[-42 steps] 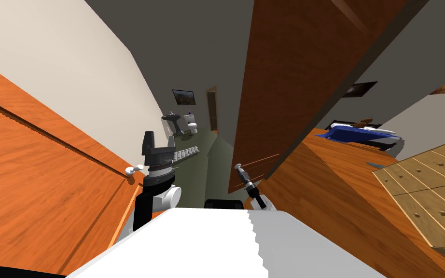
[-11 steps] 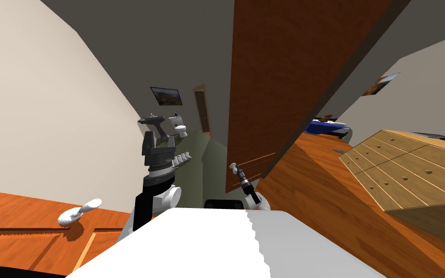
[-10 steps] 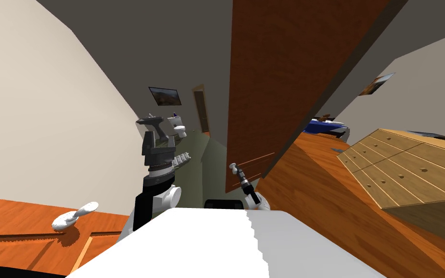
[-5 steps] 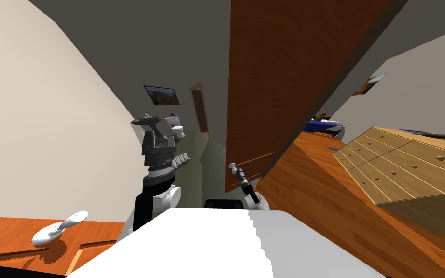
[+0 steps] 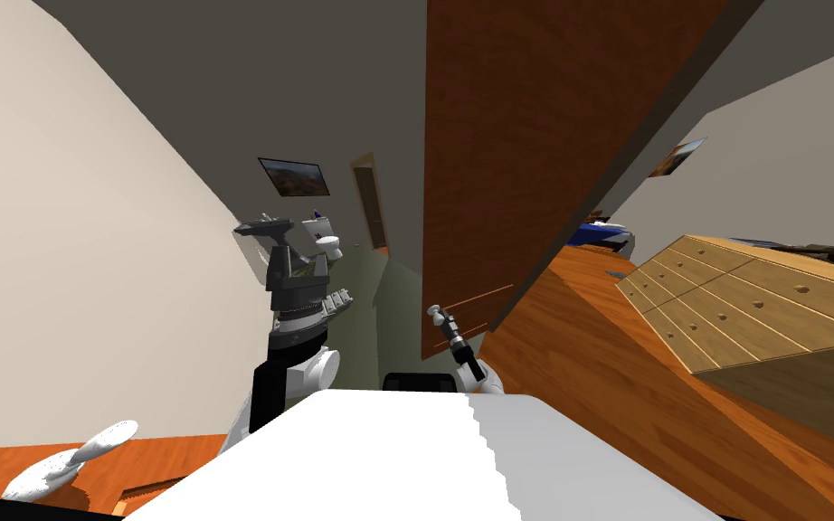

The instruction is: Push the door open

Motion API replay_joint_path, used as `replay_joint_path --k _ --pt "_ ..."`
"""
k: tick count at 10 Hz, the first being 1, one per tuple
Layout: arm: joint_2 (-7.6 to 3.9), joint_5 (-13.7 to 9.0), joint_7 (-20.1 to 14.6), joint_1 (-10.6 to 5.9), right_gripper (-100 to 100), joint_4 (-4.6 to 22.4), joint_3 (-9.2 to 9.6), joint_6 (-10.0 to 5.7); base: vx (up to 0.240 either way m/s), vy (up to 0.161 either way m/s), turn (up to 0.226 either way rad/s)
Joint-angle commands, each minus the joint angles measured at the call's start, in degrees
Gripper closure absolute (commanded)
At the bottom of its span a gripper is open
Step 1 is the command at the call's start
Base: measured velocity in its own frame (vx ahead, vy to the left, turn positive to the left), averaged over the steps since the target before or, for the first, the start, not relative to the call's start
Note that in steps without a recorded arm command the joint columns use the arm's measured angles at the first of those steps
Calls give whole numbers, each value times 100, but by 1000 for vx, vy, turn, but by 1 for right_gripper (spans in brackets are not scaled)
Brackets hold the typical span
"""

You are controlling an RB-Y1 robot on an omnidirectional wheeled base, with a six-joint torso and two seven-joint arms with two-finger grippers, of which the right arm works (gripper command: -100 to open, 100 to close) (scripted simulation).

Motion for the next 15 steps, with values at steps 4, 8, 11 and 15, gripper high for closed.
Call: replay_joint_path --k 4,8,11,15 --pt "78 -263 -729 -122 100 37 184 -24 38 31 -67" --pt "99 -430 -1171 -175 100 85 291 -21 28 22 -43" --pt "109 -513 -1493 -202 100 109 344 -19 32 29 -38" --pt "129 -673 -1970 -253 100 155 446 -16 30 27 -43"
